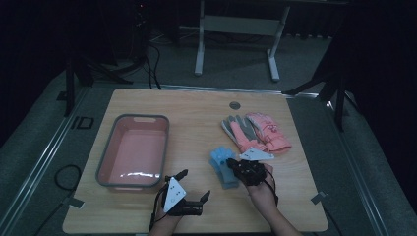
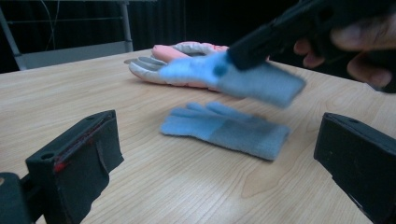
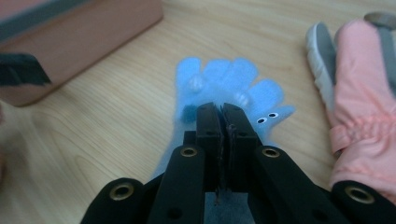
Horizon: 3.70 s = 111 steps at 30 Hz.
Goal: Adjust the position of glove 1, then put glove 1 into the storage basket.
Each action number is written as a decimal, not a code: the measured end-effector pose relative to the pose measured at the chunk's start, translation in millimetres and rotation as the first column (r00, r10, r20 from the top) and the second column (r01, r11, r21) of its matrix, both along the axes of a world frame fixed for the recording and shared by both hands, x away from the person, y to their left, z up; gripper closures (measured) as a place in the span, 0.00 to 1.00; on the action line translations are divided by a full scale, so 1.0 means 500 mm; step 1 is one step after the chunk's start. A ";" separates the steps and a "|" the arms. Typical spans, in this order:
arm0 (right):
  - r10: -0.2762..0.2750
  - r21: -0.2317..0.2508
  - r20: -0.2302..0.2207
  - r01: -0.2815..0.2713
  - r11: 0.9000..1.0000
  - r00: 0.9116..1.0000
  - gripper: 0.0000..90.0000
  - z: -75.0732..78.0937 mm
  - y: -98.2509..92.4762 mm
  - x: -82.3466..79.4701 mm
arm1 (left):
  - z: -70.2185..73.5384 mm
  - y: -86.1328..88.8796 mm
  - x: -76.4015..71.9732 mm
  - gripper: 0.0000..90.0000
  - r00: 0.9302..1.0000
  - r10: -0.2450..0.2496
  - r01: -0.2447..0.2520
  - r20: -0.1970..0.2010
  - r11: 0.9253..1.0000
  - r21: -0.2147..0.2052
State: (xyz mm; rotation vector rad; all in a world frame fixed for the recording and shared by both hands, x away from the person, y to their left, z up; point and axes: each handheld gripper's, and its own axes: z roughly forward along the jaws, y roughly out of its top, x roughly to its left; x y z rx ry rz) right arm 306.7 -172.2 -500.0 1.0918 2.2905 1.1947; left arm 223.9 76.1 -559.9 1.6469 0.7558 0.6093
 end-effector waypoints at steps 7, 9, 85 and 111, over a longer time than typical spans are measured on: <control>-0.007 -0.029 -0.041 0.006 1.000 0.999 0.96 -0.034 0.005 0.006 | 0.000 0.000 0.000 0.01 1.000 -0.001 0.001 0.000 1.000 0.002; -0.008 -0.033 -0.048 0.007 0.999 0.999 0.96 -0.038 0.004 0.007 | 0.000 0.000 0.000 0.01 1.000 -0.001 0.001 -0.001 1.000 0.002; 0.306 0.146 -0.090 -0.292 0.945 0.948 0.42 0.020 -0.063 0.105 | 0.044 -0.114 0.070 0.39 0.926 -0.348 0.376 -0.147 0.886 0.272; 0.164 -0.079 -0.184 -0.181 0.980 0.969 0.59 -0.096 0.001 0.129 | 0.007 -0.160 0.117 0.53 0.917 -0.312 0.393 -0.248 0.807 0.440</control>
